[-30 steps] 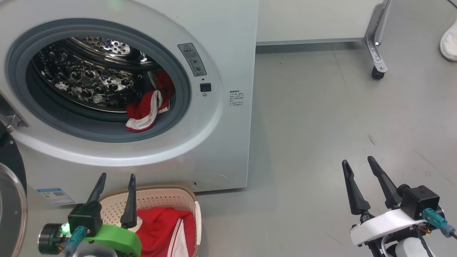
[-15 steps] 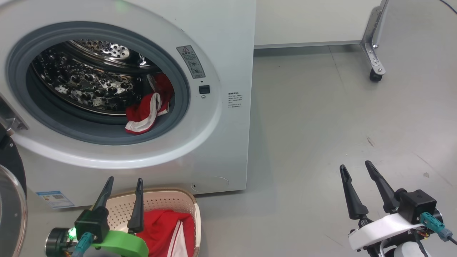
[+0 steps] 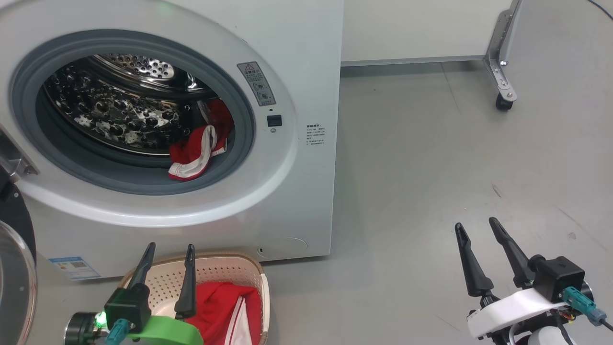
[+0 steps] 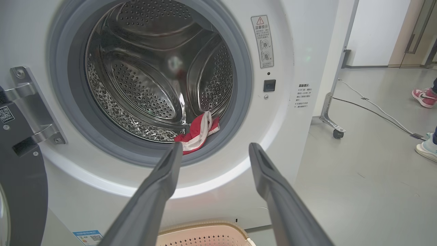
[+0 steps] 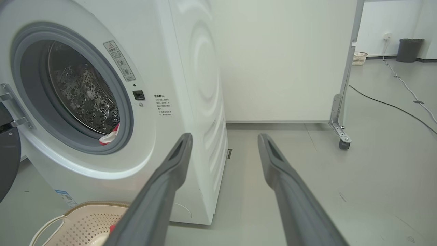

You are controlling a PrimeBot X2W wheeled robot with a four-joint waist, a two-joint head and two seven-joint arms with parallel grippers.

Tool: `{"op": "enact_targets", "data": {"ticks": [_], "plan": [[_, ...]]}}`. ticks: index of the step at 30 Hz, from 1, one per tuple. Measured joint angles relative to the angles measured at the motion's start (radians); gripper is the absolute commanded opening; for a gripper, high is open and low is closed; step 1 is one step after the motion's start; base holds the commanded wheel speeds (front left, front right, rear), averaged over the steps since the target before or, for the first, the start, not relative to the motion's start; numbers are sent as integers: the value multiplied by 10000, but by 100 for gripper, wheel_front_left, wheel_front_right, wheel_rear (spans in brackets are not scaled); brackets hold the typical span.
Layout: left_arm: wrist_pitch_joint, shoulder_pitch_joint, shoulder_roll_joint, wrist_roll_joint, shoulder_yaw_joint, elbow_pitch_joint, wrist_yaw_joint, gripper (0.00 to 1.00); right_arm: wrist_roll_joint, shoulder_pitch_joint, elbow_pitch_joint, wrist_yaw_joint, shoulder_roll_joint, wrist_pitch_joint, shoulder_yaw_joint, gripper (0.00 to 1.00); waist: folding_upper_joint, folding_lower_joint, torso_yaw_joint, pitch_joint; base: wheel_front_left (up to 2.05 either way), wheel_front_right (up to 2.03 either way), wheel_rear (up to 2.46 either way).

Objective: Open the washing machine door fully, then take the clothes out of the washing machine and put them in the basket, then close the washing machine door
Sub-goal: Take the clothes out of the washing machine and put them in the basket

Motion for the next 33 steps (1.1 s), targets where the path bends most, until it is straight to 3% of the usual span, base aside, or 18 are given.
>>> {"op": "enact_targets", "data": {"ticks": [33], "plan": [[0, 92, 8, -27, -186, -290, 274, 100, 0, 76, -86, 0, 12, 0, -38, 100, -1, 0, -4, 223, 0, 0, 0]]}}
